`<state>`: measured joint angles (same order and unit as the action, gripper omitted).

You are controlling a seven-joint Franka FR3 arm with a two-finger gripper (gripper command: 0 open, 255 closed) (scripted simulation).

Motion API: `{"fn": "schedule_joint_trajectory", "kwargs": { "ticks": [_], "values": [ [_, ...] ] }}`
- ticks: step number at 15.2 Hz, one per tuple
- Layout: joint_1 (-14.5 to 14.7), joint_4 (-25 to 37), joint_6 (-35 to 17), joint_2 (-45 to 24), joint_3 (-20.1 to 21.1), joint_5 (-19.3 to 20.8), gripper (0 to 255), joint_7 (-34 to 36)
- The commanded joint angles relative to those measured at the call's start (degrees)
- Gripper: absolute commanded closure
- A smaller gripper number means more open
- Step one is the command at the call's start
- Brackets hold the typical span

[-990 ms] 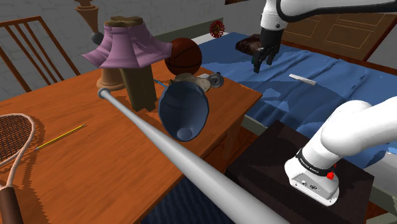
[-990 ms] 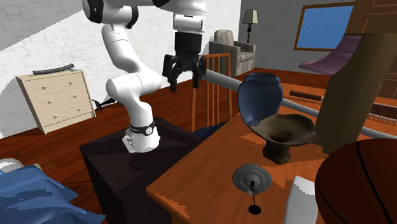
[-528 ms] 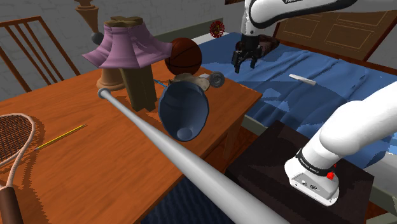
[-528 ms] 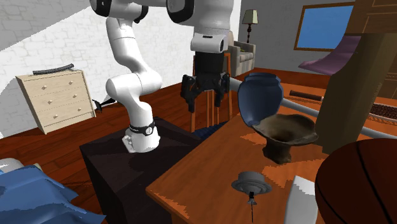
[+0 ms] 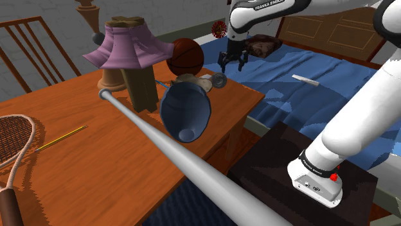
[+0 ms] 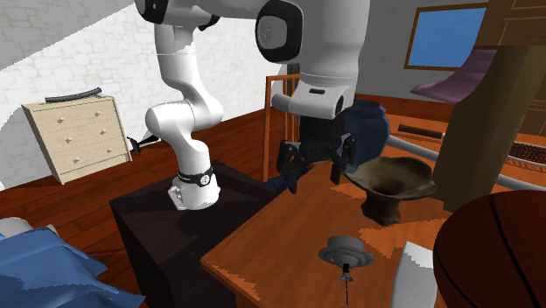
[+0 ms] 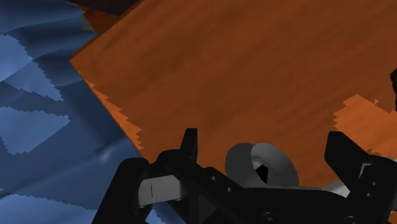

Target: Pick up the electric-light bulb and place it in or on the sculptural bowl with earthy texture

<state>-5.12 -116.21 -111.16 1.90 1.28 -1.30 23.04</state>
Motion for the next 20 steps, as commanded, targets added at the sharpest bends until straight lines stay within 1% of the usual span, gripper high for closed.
{"fn": "schedule_joint_trajectory", "kwargs": {
  "ticks": [1,8,9,16,20],
  "values": [
    [-0.34,3.66,-0.91,-4.53,-0.3,-0.83,0,2.43],
    [-1.92,17.72,-2.3,-19.73,-1.96,-4.18,0,9.27],
    [-1.92,17.8,-2.3,-19.81,-1.97,-4.2,0,9.31],
    [-1.7,14.36,-7.53,-21.58,-1.79,-4.43,0,9.15],
    [-1.7,14.36,-7.53,-21.58,-1.78,-4.43,0,9.15]
  ]
}}
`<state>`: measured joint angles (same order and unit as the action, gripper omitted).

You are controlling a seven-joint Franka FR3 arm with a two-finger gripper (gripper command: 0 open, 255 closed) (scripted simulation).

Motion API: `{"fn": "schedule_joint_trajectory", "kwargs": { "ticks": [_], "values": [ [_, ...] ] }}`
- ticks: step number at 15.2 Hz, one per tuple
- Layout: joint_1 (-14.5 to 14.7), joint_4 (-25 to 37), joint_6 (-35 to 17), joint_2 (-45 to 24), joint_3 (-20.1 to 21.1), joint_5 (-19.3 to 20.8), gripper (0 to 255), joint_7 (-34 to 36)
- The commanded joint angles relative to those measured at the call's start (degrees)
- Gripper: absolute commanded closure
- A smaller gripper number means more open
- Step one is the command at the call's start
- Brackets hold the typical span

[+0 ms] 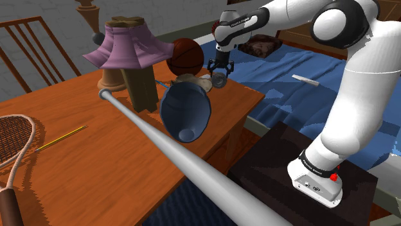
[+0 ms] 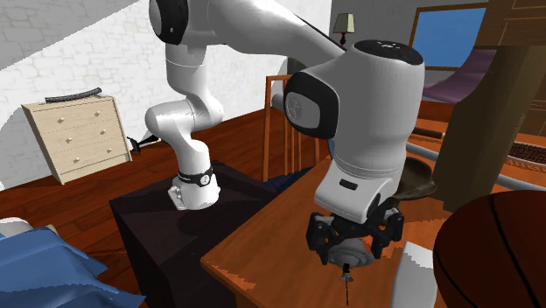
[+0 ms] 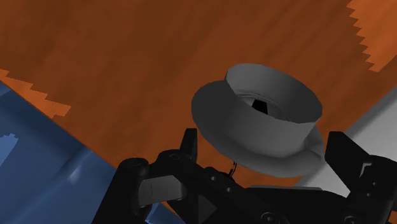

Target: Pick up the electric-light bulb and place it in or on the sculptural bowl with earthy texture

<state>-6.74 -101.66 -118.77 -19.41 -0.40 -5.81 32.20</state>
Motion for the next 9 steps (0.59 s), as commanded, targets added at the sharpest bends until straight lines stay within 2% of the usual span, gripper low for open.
{"fn": "schedule_joint_trajectory", "kwargs": {
  "ticks": [1,4,5,9],
  "values": [
    [-0.08,-0.19,0.09,-0.27,-0.1,0.08,0,-0.01],
    [-0.09,-0.19,0.09,-0.27,-0.09,0.08,0,-0.01],
    [-0.09,-0.05,0.19,-0.31,-0.1,0.09,255,-0.01],
    [-0.26,-0.02,0.18,-0.38,-0.18,0.07,255,-0.25]
  ]
}}
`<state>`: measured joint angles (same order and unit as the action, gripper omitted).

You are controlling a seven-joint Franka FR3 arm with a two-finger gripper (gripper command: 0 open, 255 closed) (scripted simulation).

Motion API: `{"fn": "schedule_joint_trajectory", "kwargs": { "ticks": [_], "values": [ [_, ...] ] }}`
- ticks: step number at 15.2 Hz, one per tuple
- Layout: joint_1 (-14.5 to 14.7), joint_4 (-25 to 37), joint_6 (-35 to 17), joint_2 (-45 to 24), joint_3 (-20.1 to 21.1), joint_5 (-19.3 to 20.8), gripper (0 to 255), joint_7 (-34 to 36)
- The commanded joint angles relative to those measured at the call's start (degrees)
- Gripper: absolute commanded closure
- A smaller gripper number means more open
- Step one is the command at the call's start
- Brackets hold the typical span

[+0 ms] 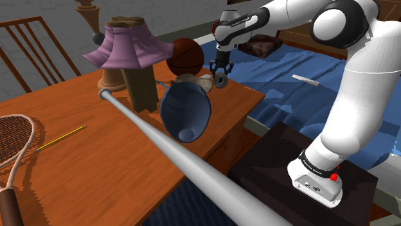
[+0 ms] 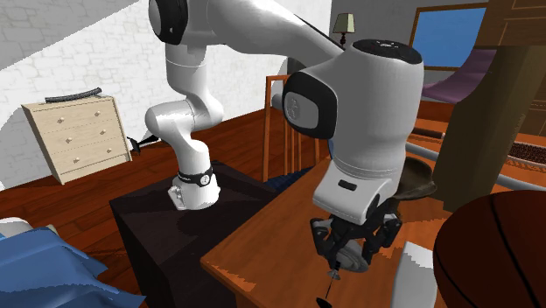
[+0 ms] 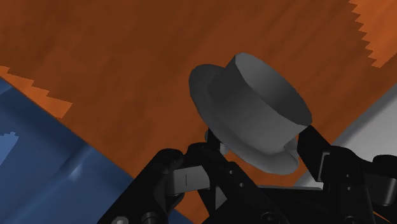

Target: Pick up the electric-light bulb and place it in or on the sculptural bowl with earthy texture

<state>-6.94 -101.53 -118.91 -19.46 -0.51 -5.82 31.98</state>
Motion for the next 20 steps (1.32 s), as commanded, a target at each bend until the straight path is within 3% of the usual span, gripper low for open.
{"fn": "schedule_joint_trajectory", "kwargs": {
  "ticks": [1,5,20],
  "values": [
    [-0.04,-0.36,0.18,-0.26,-0.06,0.09,255,-0.01],
    [0.11,-0.32,0.22,-0.22,0.02,0.09,255,0.21],
    [0.06,6.31,10.44,3.4,-0.1,0.53,255,1.11]
  ]
}}
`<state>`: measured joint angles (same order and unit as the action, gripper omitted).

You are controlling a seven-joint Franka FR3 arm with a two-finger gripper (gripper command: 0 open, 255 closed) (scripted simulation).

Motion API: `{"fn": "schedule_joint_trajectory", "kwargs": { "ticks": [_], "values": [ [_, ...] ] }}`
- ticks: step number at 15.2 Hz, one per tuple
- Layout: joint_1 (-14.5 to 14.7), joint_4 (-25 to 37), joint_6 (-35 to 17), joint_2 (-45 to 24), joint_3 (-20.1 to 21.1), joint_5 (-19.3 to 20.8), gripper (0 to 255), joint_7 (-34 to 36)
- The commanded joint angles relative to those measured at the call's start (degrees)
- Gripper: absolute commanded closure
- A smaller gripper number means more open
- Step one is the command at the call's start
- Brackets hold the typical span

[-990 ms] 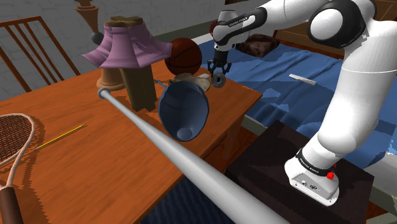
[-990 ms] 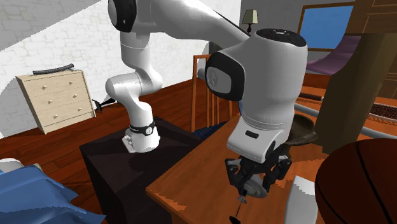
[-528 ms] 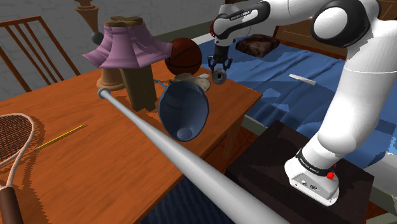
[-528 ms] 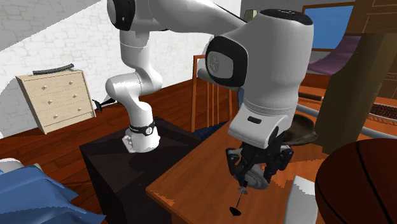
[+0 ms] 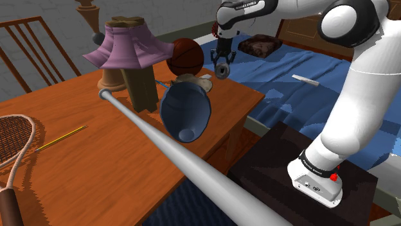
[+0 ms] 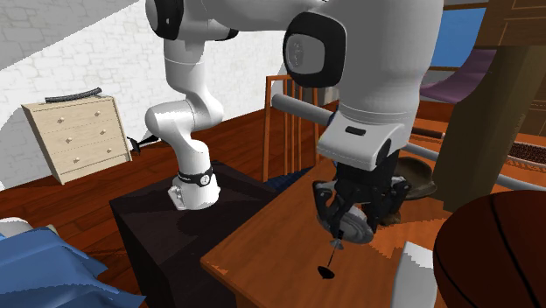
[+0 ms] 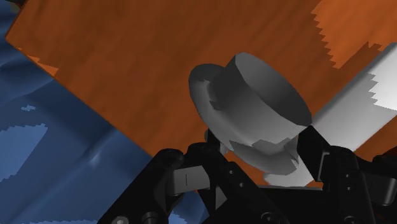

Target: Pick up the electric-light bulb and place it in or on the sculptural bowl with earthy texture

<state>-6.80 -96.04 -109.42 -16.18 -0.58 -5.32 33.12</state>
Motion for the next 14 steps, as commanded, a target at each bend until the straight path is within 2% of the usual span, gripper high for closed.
{"fn": "schedule_joint_trajectory", "kwargs": {
  "ticks": [1,14],
  "values": [
    [-0.08,1.38,1.67,0.27,-0.05,0.05,255,0.03],
    [-0.17,10.2,11.31,1.12,-0.09,0.26,255,0.79]
  ]
}}
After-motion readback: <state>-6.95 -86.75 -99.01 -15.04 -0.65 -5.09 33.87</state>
